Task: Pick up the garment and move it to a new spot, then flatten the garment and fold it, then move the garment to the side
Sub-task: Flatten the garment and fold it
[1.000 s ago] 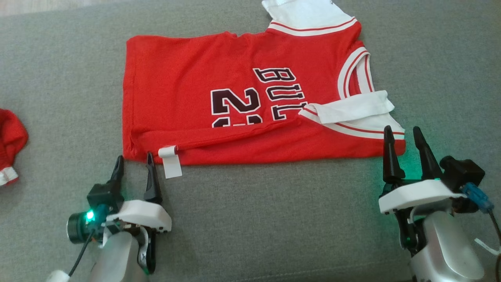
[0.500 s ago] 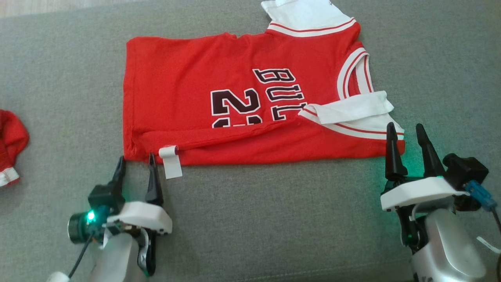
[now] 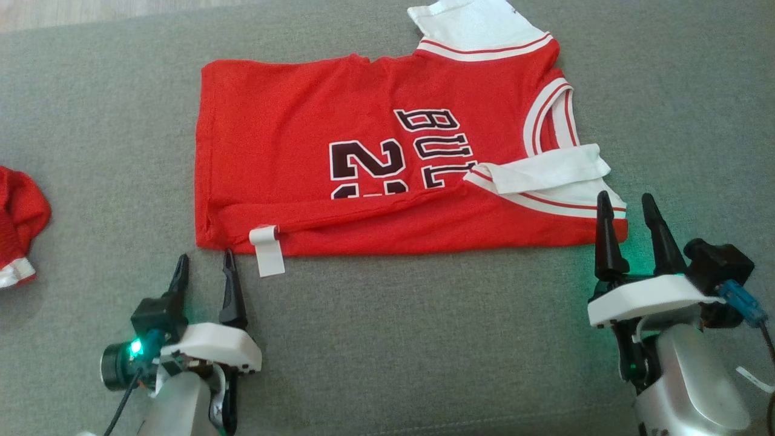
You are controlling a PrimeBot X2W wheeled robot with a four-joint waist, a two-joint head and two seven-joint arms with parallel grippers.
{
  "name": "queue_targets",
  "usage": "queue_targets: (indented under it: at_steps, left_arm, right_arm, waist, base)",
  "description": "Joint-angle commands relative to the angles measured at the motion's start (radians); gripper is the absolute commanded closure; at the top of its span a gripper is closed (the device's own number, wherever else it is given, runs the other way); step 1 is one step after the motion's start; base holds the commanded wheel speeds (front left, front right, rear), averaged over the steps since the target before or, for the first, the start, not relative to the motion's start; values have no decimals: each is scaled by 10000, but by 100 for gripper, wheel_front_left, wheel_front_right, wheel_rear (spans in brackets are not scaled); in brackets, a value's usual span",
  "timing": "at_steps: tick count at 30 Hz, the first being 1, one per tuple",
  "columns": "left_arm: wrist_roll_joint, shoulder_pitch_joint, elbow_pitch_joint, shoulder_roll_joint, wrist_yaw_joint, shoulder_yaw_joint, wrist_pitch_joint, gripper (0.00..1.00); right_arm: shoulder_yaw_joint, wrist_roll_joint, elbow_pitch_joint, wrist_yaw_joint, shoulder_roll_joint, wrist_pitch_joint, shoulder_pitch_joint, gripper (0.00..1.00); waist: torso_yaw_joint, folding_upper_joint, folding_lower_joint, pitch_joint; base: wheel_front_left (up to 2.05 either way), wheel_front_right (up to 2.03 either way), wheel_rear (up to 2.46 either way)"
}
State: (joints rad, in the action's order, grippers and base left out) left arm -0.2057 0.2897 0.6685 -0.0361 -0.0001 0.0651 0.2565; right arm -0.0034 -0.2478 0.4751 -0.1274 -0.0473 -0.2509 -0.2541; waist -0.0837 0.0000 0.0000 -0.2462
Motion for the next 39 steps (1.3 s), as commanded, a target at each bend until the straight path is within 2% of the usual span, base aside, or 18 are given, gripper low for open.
queue_targets:
  at_steps: [1, 14, 21, 22, 23, 24, 32, 39]
  left_arm:
    - [61, 173, -183, -141, 13, -320, 53, 0]
    - [116, 662, -31, -141, -73, -646, 53, 0]
    - [160, 1036, 836, -141, -474, -498, 53, 0]
    - [113, 1098, 979, -141, -504, -522, 53, 25]
    - [75, 1150, 1149, -141, -556, -506, 53, 65]
    - [15, 1192, 1316, -141, -633, -469, 53, 100]
    - [-334, 1320, 1806, -141, -882, -296, 53, 100]
    - [-467, 1171, 1522, -141, -859, -153, 53, 100]
  right_arm:
    - [269, -56, -249, -33, -30, -109, -76, 0]
    - [255, -105, -253, -33, -30, -109, -159, 0]
    - [314, -126, -233, -33, -30, -109, -256, 0]
    - [292, -111, -215, -33, -30, -109, -255, 0]
    - [259, -86, -185, -33, -30, -109, -250, 0]
    - [203, -47, -133, -33, -30, -109, -235, 0]
    - [-263, 301, 688, -33, -30, -109, -55, 0]
    - [280, -9, 2225, -33, -30, -109, -390, 0]
  waist:
    - [-14, 0, 0, -18]
    - [-132, 0, 0, -171]
    - [-261, 0, 0, -258]
    - [-285, 0, 0, -259]
    - [-310, 0, 0, -256]
    - [-333, 0, 0, -250]
    - [-328, 0, 0, -140]
    - [-164, 0, 0, -90]
  base:
    - [0, 0, 0]
    - [0, 0, 0]
    - [0, 0, 0]
    - [0, 0, 0]
    - [0, 0, 0]
    - [0, 0, 0]
    - [0, 0, 0]
    - [0, 0, 0]
